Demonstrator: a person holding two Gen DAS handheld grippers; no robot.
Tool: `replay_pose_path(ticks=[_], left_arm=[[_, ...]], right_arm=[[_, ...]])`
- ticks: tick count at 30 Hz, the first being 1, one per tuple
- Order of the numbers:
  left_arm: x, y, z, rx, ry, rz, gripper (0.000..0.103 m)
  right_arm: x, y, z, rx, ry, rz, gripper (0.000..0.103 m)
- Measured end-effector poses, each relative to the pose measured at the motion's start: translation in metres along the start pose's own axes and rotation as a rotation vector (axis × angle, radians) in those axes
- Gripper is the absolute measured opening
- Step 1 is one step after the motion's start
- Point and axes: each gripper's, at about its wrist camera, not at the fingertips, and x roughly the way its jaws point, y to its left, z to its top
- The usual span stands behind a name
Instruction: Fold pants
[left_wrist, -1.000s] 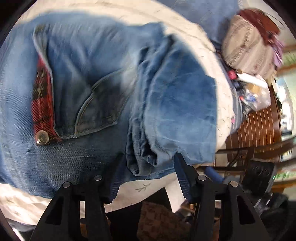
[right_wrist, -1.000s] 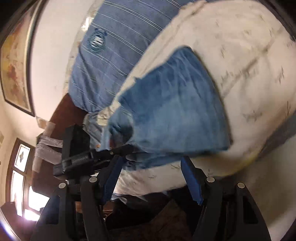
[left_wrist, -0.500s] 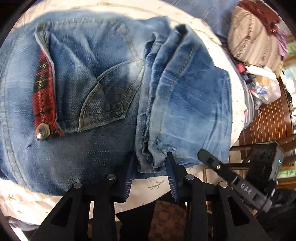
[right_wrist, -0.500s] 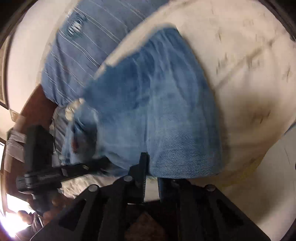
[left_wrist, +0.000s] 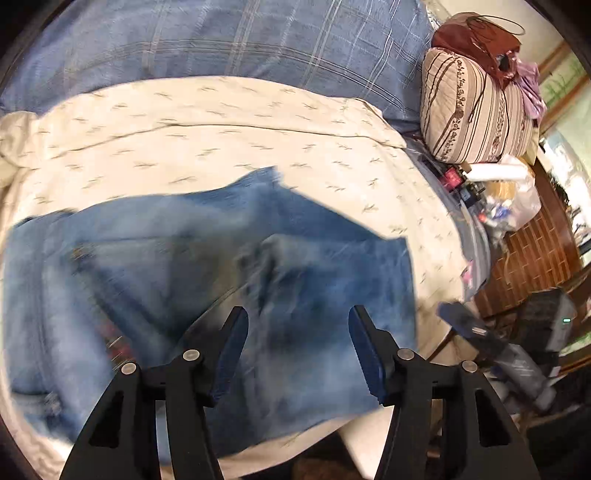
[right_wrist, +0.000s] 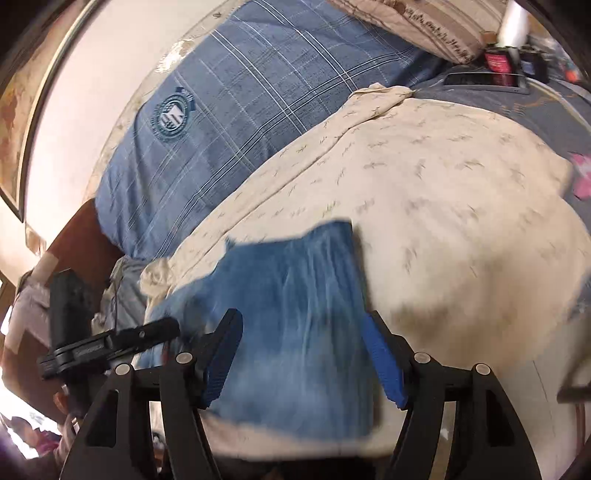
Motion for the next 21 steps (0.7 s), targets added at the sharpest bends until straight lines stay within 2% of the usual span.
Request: replay_pose_path(ticks=[2, 3, 4, 5, 6, 7, 8, 9, 11, 12, 13, 16, 20, 21], left_arm=[[0.010, -0.007, 0.010, -0.002, -0.007, 0.027, 0.056], [0.026, -0.013, 0.017, 0.017, -0.007, 0.081, 0.053], [0.035, -0.017, 0.022, 0.039, -0.006, 0.143, 0.050], [0.051, -0.019, 0.027, 0.067, -0.006, 0.237, 0.040], [0.069, -0.024, 0.027, 0.085, 0.003, 0.301, 0.034], [0.086, -0.023, 0.028, 0.092, 0.019, 0.346, 0.034], [0.100, -0.020, 0.027, 0.104, 0.020, 0.390, 0.044], [0.104, -0.020, 0.025, 0.118, -0.011, 0.396, 0.045], [0.104, -0.022, 0.025, 0.096, -0.013, 0.370, 0.043], [0.100, -0.019, 0.026, 0.072, 0.013, 0.327, 0.039], [0.092, -0.014, 0.025, 0.054, 0.030, 0.292, 0.037], [0.055, 0.007, 0.022, 0.005, 0.013, 0.188, 0.037], [-0.003, 0.046, 0.011, -0.049, -0.075, 0.193, 0.039], [-0.016, 0.061, 0.007, -0.068, -0.086, 0.191, 0.040]], right_arm=[[0.031, 0.004, 0.014, -0.052, -0.008, -0.077, 0.069], [0.049, 0.006, 0.019, -0.066, 0.015, -0.117, 0.068], [0.060, 0.007, 0.023, -0.073, 0.038, -0.120, 0.044], [0.069, 0.011, 0.028, -0.094, 0.061, -0.113, 0.019], [0.064, 0.012, 0.030, -0.125, 0.051, -0.130, 0.019], [0.060, 0.016, 0.030, -0.169, 0.016, -0.141, 0.019], [0.063, 0.015, 0.028, -0.202, 0.002, -0.172, 0.020], [0.075, 0.009, 0.024, -0.219, 0.040, -0.222, 0.023], [0.073, 0.002, 0.020, -0.223, 0.036, -0.226, 0.028], [0.066, 0.003, 0.022, -0.216, 0.047, -0.231, 0.028], [0.059, 0.004, 0.022, -0.206, 0.042, -0.222, 0.033], [0.028, 0.009, 0.015, -0.174, -0.010, -0.143, 0.035], [0.003, 0.022, -0.007, -0.197, -0.021, -0.130, 0.052], [0.005, 0.030, -0.011, -0.210, -0.014, -0.129, 0.053]])
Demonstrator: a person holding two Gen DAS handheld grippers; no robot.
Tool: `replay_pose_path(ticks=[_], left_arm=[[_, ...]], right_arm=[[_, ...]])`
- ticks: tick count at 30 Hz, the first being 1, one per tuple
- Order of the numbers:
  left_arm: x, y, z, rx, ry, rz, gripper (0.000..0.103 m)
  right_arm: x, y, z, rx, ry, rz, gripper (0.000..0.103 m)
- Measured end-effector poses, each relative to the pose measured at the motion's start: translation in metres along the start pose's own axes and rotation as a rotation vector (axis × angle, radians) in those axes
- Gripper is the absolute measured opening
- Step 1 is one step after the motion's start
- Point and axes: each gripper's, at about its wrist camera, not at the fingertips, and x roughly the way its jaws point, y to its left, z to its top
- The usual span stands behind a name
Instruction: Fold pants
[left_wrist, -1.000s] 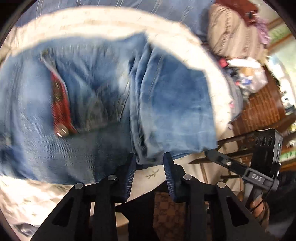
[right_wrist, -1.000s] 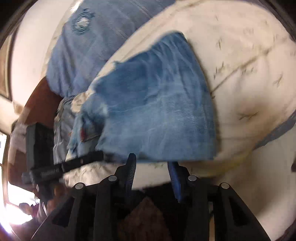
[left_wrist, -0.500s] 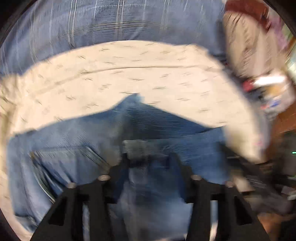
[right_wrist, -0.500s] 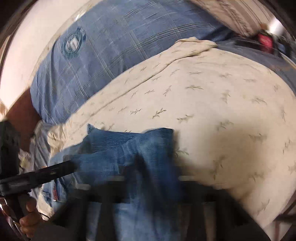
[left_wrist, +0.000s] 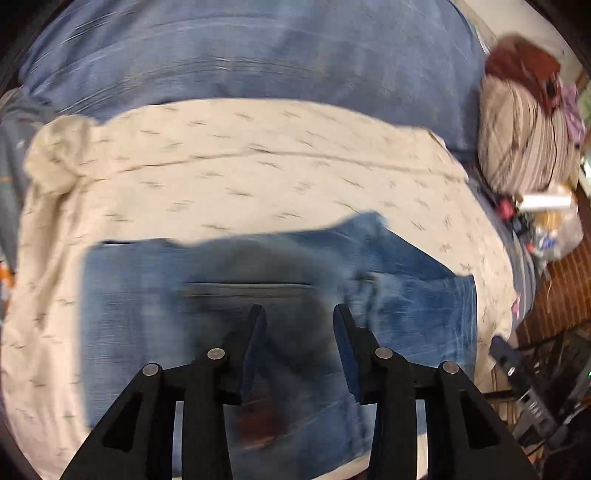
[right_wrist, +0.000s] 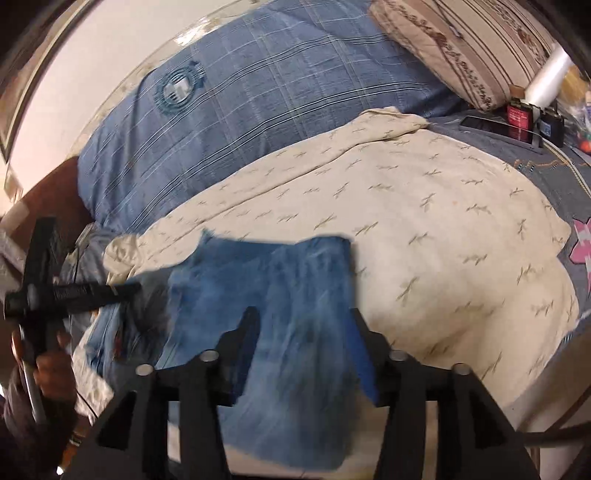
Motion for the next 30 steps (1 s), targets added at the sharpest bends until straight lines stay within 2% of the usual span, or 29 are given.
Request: replay_pose_path(ticks=[4, 6, 8, 10, 13, 17, 20, 22, 24, 26, 29, 30], left_arm=[[-0.036, 0.067, -0.009, -0.148, -0.017, 0.029, 0.053], [-0.040, 0.102, -0.016, -0.253, 0.003, -0.003, 0.055], [-0.039, 0.130, -0.024, -0.322, 0.039, -0.036, 0.055], [-0.030, 0.146, -0.027, -0.349, 0.073, -0.060, 0.055], [-0.022, 0.168, -0.025, -0.377, 0.121, -0.099, 0.055], [0.003, 0.185, -0.014, -0.429, 0.178, -0.224, 0.062], [0.020, 0.190, -0.009, -0.440, 0.225, -0.240, 0.063], [0.032, 0.192, -0.007, -0.444, 0.250, -0.262, 0.064], [0.042, 0.190, -0.004, -0.436, 0.258, -0.273, 0.073], [0.045, 0.185, 0.000, -0.417, 0.256, -0.270, 0.077], [0.065, 0.179, 0.008, -0.390, 0.265, -0.250, 0.076], [0.068, 0.179, 0.011, -0.383, 0.268, -0.259, 0.068]], right_arm=[[0.016, 0.043, -0.015, -0.077, 0.059, 0.045, 0.053], [0.025, 0.071, -0.022, -0.125, 0.090, 0.086, 0.055], [0.034, 0.108, -0.031, -0.203, 0.123, 0.134, 0.063], [0.041, 0.145, -0.040, -0.308, 0.142, 0.167, 0.067], [0.052, 0.202, -0.060, -0.483, 0.164, 0.170, 0.074], [0.065, 0.257, -0.089, -0.693, 0.159, 0.113, 0.082], [0.080, 0.287, -0.110, -0.812, 0.152, 0.052, 0.084], [0.087, 0.298, -0.119, -0.862, 0.126, 0.008, 0.094], [0.094, 0.308, -0.124, -0.910, 0.093, -0.024, 0.096], [0.106, 0.319, -0.131, -0.957, 0.088, -0.063, 0.096], [0.127, 0.327, -0.138, -0.982, 0.096, -0.126, 0.097], [0.130, 0.327, -0.136, -0.972, 0.093, -0.130, 0.097]])
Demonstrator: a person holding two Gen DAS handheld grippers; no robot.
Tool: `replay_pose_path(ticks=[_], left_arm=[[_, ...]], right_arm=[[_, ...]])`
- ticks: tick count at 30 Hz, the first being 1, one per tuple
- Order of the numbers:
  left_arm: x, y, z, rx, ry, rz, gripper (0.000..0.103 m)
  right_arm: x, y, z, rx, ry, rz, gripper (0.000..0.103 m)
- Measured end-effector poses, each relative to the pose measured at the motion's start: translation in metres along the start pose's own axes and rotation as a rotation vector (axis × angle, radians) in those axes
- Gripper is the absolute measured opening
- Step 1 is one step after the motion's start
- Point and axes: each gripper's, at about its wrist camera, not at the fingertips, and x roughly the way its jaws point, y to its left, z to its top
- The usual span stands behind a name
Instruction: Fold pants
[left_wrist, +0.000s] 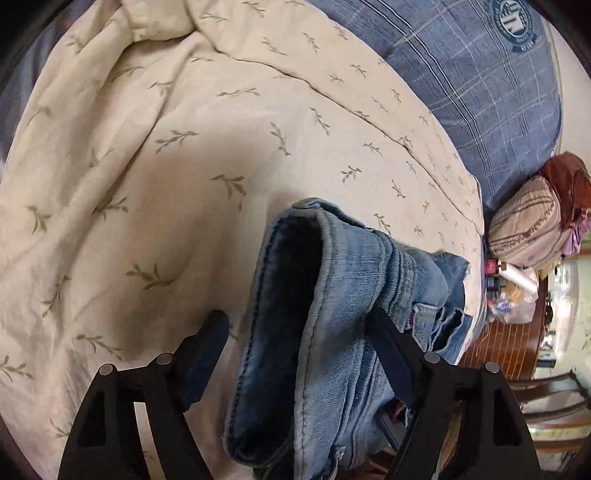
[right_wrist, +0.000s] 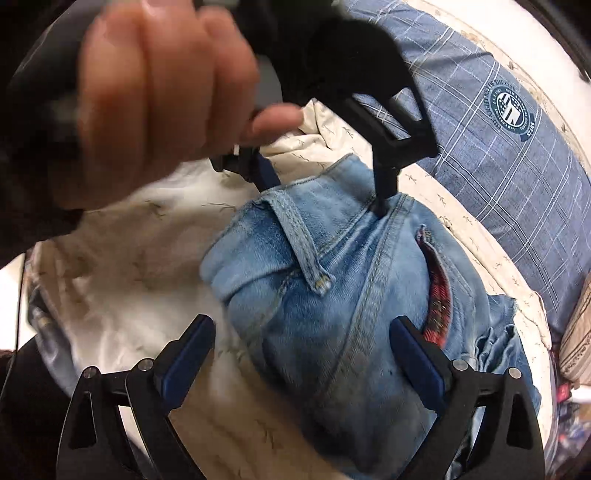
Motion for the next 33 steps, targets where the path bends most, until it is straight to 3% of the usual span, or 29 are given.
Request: replay_pose_path(ticks=[3, 6, 8, 10, 15, 20, 24, 28, 30, 33], left_arm=[[0.004, -0.004, 0.003, 0.010, 0.028, -0.040, 0.040], [-0.003, -0.018, 0.002, 0.063, 0.016, -0.057, 0.011], [-0.012, -0.037, -0.005, 0.121, -0.004, -0.050, 0.011], [-0.022, -0.054, -0.014, 0.170, -0.020, -0.038, 0.011], [-0.044, -0.109, -0.038, 0.295, -0.055, -0.039, 0.012], [-0.037, -0.182, -0.064, 0.448, -0.038, -0.023, 0.015], [0.006, -0.245, -0.086, 0.591, 0.017, 0.031, 0.017], [0.079, -0.293, -0.103, 0.694, 0.128, 0.103, 0.018], [0.118, -0.306, -0.109, 0.737, 0.171, 0.175, 0.021], [0.154, -0.313, -0.114, 0.773, 0.194, 0.301, 0.021]], right_arm=[[0.001, -0.014, 0.004, 0.083, -0.011, 0.040, 0.091], [-0.007, -0.033, 0.004, 0.160, -0.035, 0.117, 0.068], [-0.017, -0.043, 0.001, 0.208, -0.052, 0.182, 0.042], [-0.032, -0.049, -0.001, 0.240, -0.076, 0.222, 0.030], [-0.073, -0.091, -0.017, 0.404, -0.163, 0.275, 0.026], [-0.098, -0.143, -0.059, 0.618, -0.211, 0.315, 0.025], [-0.103, -0.182, -0.113, 0.817, -0.206, 0.322, 0.024], [-0.076, -0.215, -0.180, 1.078, -0.139, 0.379, 0.024], [-0.054, -0.224, -0.212, 1.212, -0.092, 0.435, 0.025], [-0.037, -0.227, -0.234, 1.306, -0.076, 0.512, 0.024]])
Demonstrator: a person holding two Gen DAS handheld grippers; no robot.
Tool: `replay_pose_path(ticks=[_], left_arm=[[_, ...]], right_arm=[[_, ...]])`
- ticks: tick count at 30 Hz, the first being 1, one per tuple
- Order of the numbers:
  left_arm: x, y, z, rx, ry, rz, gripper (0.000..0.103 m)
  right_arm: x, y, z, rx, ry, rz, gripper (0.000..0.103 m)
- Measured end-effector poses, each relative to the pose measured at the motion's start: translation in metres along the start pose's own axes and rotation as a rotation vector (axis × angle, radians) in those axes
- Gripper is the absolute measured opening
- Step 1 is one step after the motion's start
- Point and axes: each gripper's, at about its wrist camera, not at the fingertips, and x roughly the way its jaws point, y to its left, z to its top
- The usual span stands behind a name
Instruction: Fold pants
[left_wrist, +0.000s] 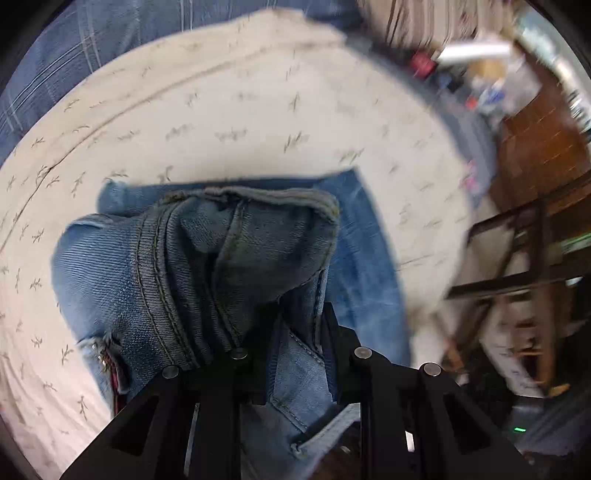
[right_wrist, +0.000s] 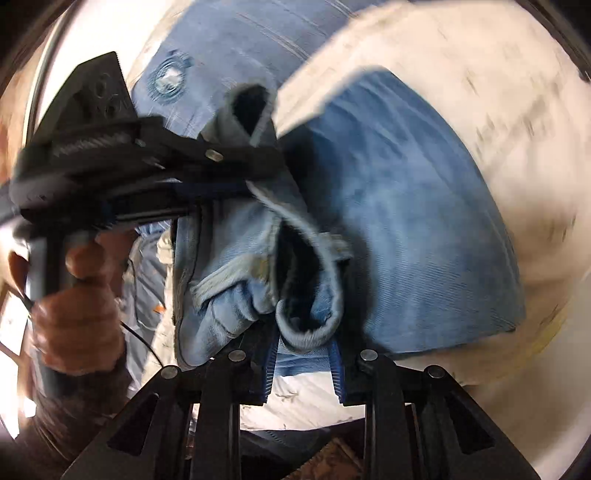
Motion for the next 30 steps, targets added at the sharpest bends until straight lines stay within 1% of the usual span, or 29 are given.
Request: replay_pose_path(ticks=[1, 3, 4, 5, 6, 7, 8, 9, 10, 11, 12, 14, 15, 17, 18, 19, 21, 23, 25, 26, 27, 28, 29, 30], left_arm=[[0.002, -0.003, 0.002, 0.012, 0.008, 0.019, 0.021], [-0.012, -0.010, 0.004, 0.034, 0.007, 0.013, 0.021], [-0.023, -0.012, 0.005, 0.055, 0.002, 0.001, 0.021], [-0.039, -0.015, 0.005, 0.094, -0.017, -0.014, 0.022], [-0.054, -0.020, 0.003, 0.135, -0.039, -0.015, 0.027], [-0.070, -0.020, 0.002, 0.179, -0.071, -0.004, 0.033], [-0.083, -0.019, 0.002, 0.214, -0.105, 0.011, 0.051], [-0.098, -0.018, 0.000, 0.259, -0.157, 0.038, 0.070], [-0.108, -0.016, 0.000, 0.291, -0.205, 0.065, 0.076], [-0.117, -0.011, 0.001, 0.318, -0.242, 0.087, 0.080], [-0.119, -0.006, 0.003, 0.348, -0.240, 0.088, 0.080], [-0.113, 0.001, 0.008, 0.378, -0.187, 0.082, 0.079], [-0.106, 0.005, 0.011, 0.395, -0.154, 0.098, 0.079], [-0.091, 0.008, 0.018, 0.431, -0.116, 0.145, 0.078], [-0.078, 0.008, 0.026, 0.443, -0.091, 0.171, 0.078], [-0.069, 0.009, 0.029, 0.442, -0.069, 0.174, 0.078], [-0.047, 0.007, 0.035, 0.428, -0.032, 0.148, 0.079], [-0.034, 0.009, 0.036, 0.425, -0.031, 0.153, 0.081], [-0.022, 0.013, 0.038, 0.408, -0.053, 0.164, 0.080], [-0.021, 0.014, 0.038, 0.391, -0.075, 0.164, 0.076], [-0.021, 0.014, 0.037, 0.372, -0.100, 0.168, 0.065], [-0.023, 0.014, 0.035, 0.356, -0.122, 0.179, 0.062], [-0.027, 0.015, 0.030, 0.345, -0.136, 0.179, 0.056], [-0.035, 0.013, 0.025, 0.333, -0.157, 0.170, 0.053]], right_arm=[[0.000, -0.003, 0.001, 0.008, 0.002, 0.019, 0.024], [0.000, -0.002, 0.003, -0.005, 0.011, 0.035, 0.026], [-0.001, -0.001, 0.003, -0.017, 0.015, 0.052, 0.029], [-0.002, -0.002, 0.005, -0.022, 0.016, 0.067, 0.036], [-0.003, -0.005, 0.009, -0.024, 0.016, 0.086, 0.039], [-0.005, -0.007, 0.010, -0.024, 0.013, 0.106, 0.044], [-0.009, -0.008, 0.010, -0.028, 0.007, 0.126, 0.051], [-0.015, -0.009, 0.011, -0.036, -0.003, 0.141, 0.054], [-0.016, -0.009, 0.009, -0.043, -0.009, 0.149, 0.062], [-0.018, -0.009, 0.009, -0.045, -0.019, 0.164, 0.067], [-0.022, -0.010, 0.006, -0.042, -0.025, 0.177, 0.069], [-0.024, -0.009, 0.006, -0.046, -0.026, 0.187, 0.075], [-0.026, -0.009, 0.008, -0.056, -0.024, 0.188, 0.077], [-0.022, -0.004, 0.010, -0.080, -0.013, 0.193, 0.086], [-0.020, -0.002, 0.008, -0.091, -0.002, 0.194, 0.088], [-0.020, 0.000, 0.007, -0.098, 0.005, 0.192, 0.089], [-0.015, 0.004, 0.008, -0.127, 0.025, 0.189, 0.090], [-0.013, 0.007, 0.009, -0.148, 0.026, 0.178, 0.092], [-0.010, 0.009, 0.011, -0.140, 0.008, 0.173, 0.092], [-0.008, 0.009, 0.013, -0.117, -0.010, 0.175, 0.087], [-0.008, 0.009, 0.015, -0.096, -0.027, 0.160, 0.082], [-0.008, 0.010, 0.018, -0.086, -0.033, 0.147, 0.061], [-0.009, 0.009, 0.020, -0.076, -0.030, 0.136, 0.029], [-0.012, 0.009, 0.022, -0.064, -0.024, 0.153, 0.019]])
